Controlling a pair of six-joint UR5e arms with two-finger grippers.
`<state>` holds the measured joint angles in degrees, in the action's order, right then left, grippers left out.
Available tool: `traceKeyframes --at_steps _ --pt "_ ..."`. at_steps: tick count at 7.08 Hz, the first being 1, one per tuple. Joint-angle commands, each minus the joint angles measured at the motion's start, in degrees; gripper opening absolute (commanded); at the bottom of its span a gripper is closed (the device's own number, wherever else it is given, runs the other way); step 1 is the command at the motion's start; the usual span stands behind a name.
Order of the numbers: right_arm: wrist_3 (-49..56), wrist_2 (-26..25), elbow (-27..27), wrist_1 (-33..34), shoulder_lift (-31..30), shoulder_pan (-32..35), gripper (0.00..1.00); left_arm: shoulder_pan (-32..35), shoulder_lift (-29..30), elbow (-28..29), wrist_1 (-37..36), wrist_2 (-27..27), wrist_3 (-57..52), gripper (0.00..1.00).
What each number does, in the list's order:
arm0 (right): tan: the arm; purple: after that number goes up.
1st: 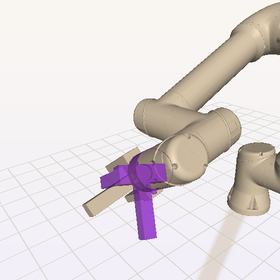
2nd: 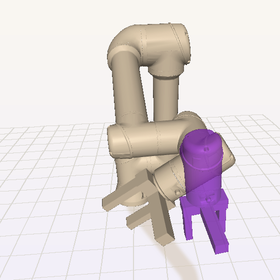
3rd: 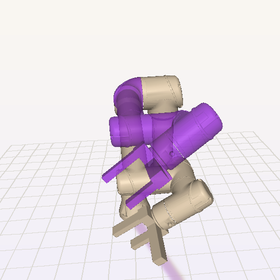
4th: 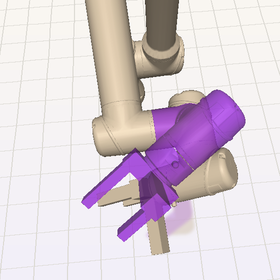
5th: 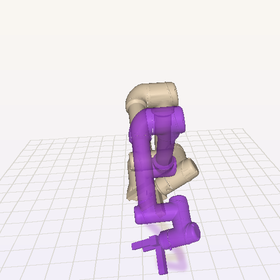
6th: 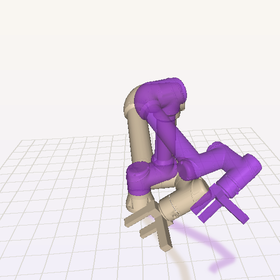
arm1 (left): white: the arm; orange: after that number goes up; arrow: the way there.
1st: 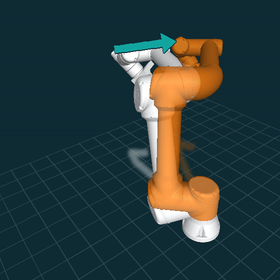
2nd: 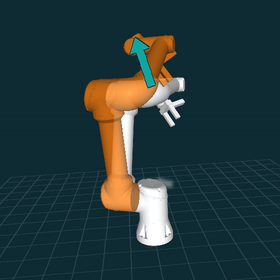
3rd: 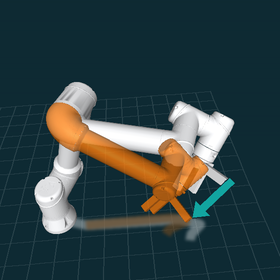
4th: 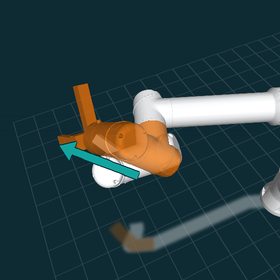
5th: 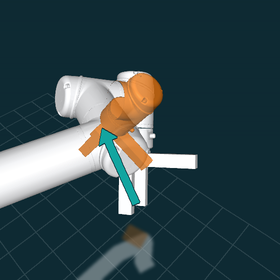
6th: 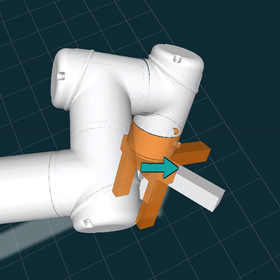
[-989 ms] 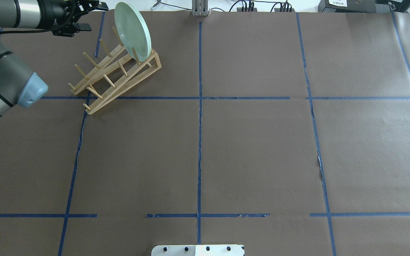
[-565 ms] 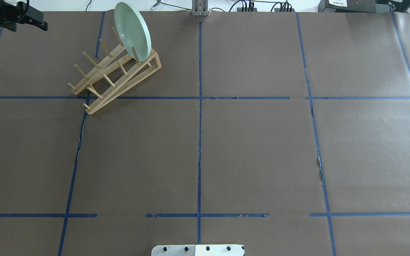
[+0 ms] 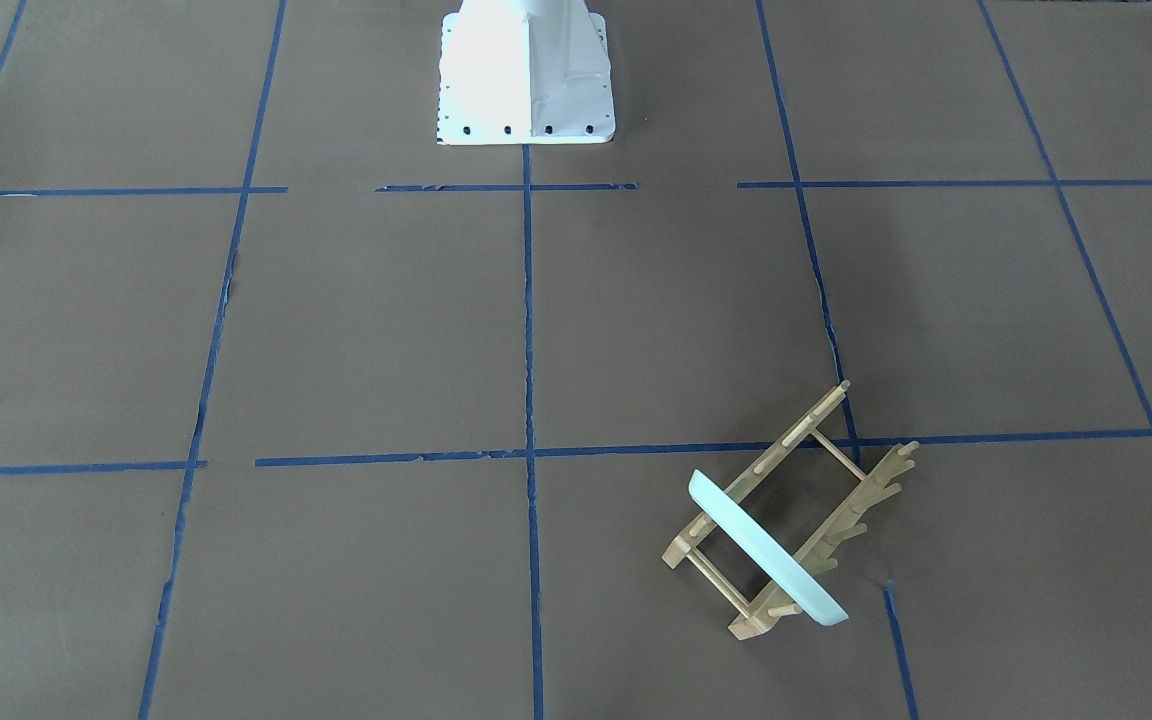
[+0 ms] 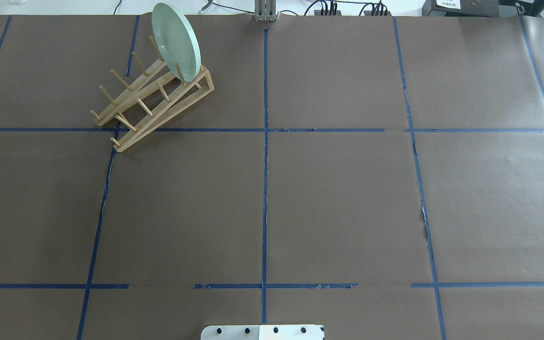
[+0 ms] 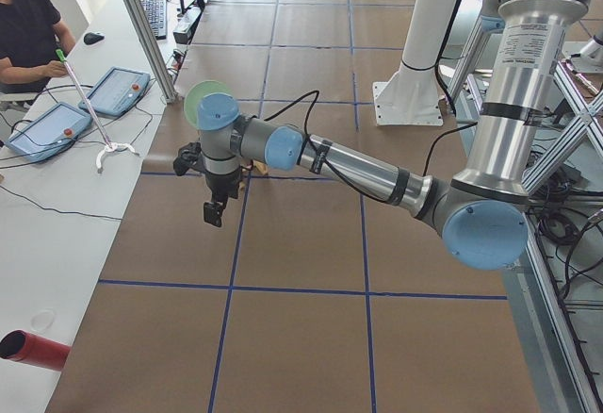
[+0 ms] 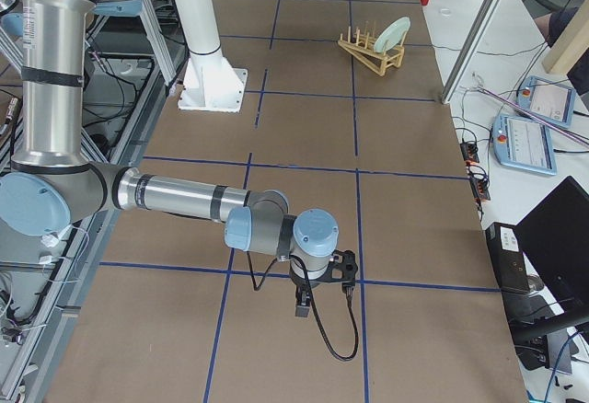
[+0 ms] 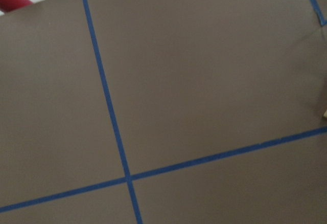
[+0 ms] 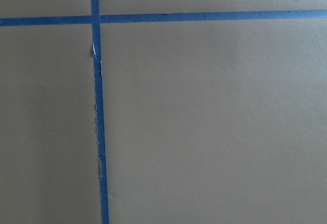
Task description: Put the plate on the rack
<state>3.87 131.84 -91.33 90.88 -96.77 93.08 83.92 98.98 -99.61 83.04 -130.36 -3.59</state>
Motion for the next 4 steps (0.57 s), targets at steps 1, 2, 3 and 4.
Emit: traceKeyframes --at_steps 1,2,3,4 --pt "0.0 0.0 -0.1 0.0 0.0 0.0 1.00 1.8 -3.5 -0.5 -4.3 -5.4 -4.1 1.00" --pt "0.0 0.0 -0.1 0.0 0.0 0.0 1.00 2.8 -5.0 -0.8 -4.0 -5.4 -4.2 1.00" --pt "0.0 0.0 -0.1 0.0 0.0 0.0 1.00 6.4 -5.5 -1.7 -4.6 -5.4 -4.2 1.00" --pt "0.0 0.0 0.0 0.0 0.0 0.0 1.00 7.0 -7.8 -0.4 -3.6 -5.4 -4.8 1.00"
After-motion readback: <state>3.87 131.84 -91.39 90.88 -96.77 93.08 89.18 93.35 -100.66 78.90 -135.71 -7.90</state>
